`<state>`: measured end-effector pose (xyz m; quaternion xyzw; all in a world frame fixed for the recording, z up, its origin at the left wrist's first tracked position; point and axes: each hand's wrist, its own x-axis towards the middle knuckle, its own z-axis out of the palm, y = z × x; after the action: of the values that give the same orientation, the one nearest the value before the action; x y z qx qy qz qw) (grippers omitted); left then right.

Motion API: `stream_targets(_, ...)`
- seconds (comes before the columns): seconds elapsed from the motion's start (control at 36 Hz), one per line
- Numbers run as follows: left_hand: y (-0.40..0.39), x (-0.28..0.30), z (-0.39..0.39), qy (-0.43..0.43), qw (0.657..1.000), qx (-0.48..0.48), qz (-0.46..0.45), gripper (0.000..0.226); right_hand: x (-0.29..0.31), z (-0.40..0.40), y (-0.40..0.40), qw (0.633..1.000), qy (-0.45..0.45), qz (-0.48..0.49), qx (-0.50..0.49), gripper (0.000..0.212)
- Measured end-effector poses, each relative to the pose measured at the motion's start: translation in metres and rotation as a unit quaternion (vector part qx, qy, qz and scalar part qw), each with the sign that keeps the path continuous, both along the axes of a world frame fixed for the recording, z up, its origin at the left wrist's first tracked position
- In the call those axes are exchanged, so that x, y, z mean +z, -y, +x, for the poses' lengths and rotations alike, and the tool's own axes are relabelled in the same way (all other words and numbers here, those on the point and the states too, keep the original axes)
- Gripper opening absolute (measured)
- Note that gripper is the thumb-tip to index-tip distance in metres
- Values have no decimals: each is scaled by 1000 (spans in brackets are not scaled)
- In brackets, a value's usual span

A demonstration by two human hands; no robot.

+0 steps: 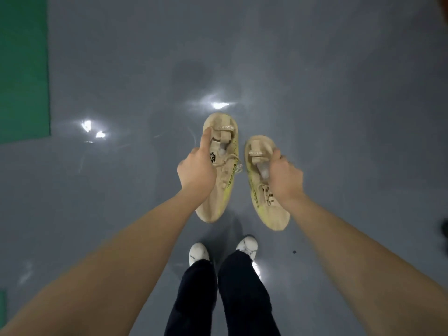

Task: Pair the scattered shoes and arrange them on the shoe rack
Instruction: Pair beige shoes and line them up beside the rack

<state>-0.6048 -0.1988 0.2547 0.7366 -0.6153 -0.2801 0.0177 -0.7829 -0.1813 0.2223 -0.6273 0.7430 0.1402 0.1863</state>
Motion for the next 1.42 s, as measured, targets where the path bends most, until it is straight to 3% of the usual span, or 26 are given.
stream_targets(0.25,5,107,-34,1,997,-54,-63,78,124,-27,-8,993,32,-79,-77,54)
stream_targets(0.56,-23,201,-78,10,974,-185,-131,76,226,-61,-62,976,18,-134,-171,64)
stream_targets(0.94,-112,305,-149,-47,911,-380,-154,72,334,-91,-202,908,38,-194,-370,71)
stream_targets(1.11,-156,339,-180,-59,879,-444,-165,52,367,-106,-262,882,30,-217,-417,68)
stream_targets(1.42,-217,374,-267,-89,830,-513,-199,38,380,-180,-341,835,5,-267,-481,75)
